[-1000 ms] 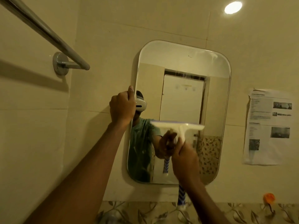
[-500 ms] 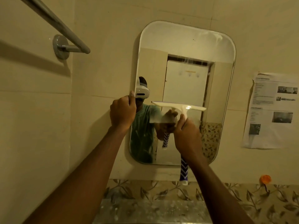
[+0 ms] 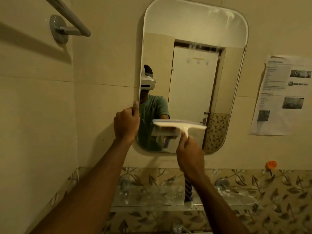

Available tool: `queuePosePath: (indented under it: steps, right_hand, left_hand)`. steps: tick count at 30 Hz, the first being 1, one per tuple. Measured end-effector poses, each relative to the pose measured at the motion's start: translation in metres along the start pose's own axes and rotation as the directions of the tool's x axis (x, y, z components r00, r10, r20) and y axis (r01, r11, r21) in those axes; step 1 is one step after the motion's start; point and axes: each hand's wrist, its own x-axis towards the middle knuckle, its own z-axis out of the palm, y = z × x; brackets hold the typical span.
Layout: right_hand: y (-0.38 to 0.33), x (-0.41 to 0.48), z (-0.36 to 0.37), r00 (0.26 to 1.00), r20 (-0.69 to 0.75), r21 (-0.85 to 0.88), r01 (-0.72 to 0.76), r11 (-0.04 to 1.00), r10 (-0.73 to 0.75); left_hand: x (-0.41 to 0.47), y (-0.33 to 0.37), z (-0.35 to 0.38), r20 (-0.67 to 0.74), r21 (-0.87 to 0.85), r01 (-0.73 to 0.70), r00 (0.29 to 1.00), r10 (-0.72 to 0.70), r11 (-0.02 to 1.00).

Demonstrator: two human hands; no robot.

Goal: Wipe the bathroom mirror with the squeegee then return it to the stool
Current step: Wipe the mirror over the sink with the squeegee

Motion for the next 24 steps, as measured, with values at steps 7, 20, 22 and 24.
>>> queuePosePath:
  steps: [7,20,22,24]
  right_hand:
    - [-0.004,0.018,0.0,0.998,-0.055,-0.019,0.015,1.0,-0.016]
    - [0.06,-0.079,0.023,0.993,0.038,-0.14,-0.102,0.985,0.108]
    - [0.067,-0.084,0.024,0.989,0.064,-0.148,-0.12,0.982,0.131]
    - [0.07,-0.089,0.022,0.984,0.078,-0.159,-0.148,0.976,0.162]
  left_hand:
    - [-0.009,-0.004,-0.001,0.006,-0.029,0.009,1.0,-0.008,1.0]
    - [-0.012,-0.008,0.005,-0.044,-0.017,-0.016,0.999,0.016,1.0]
    - [-0.012,-0.007,0.006,-0.038,-0.016,-0.001,0.999,0.001,1.0]
    - [-0.011,-0.008,0.006,-0.028,-0.021,-0.013,1.0,0.012,1.0]
